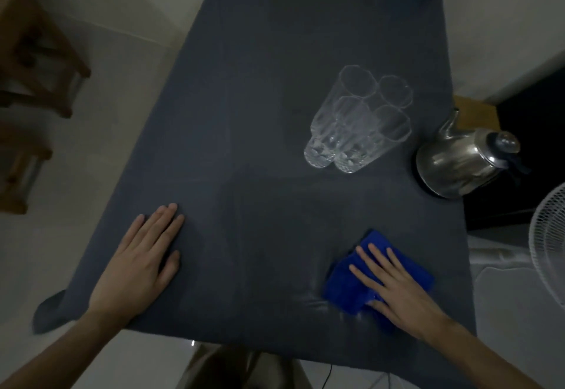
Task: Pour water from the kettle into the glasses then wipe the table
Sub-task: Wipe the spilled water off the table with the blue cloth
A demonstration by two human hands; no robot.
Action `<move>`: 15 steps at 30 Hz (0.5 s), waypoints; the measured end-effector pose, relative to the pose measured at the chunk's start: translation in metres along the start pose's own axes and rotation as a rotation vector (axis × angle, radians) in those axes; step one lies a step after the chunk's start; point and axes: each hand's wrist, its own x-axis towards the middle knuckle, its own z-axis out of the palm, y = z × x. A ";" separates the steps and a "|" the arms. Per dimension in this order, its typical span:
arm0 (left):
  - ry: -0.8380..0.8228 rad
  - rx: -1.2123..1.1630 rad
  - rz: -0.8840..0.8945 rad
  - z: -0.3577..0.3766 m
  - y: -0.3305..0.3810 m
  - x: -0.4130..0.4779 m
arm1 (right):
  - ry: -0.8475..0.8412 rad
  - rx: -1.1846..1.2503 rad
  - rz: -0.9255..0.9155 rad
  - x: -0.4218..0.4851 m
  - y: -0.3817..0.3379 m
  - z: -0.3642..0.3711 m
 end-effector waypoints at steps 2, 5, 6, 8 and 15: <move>-0.003 0.003 -0.002 0.001 -0.001 0.000 | 0.028 -0.011 -0.100 0.025 -0.018 -0.005; 0.002 -0.001 -0.011 0.001 -0.002 0.000 | 0.064 0.023 -0.199 0.069 -0.058 -0.018; 0.001 -0.004 -0.008 0.001 -0.001 0.000 | 0.073 0.034 -0.205 0.085 -0.073 -0.024; -0.002 -0.009 -0.004 0.001 -0.002 0.000 | 0.098 0.075 -0.180 0.119 -0.106 -0.039; 0.005 -0.030 -0.004 0.002 -0.003 0.000 | 0.149 0.201 -0.042 0.196 -0.185 -0.073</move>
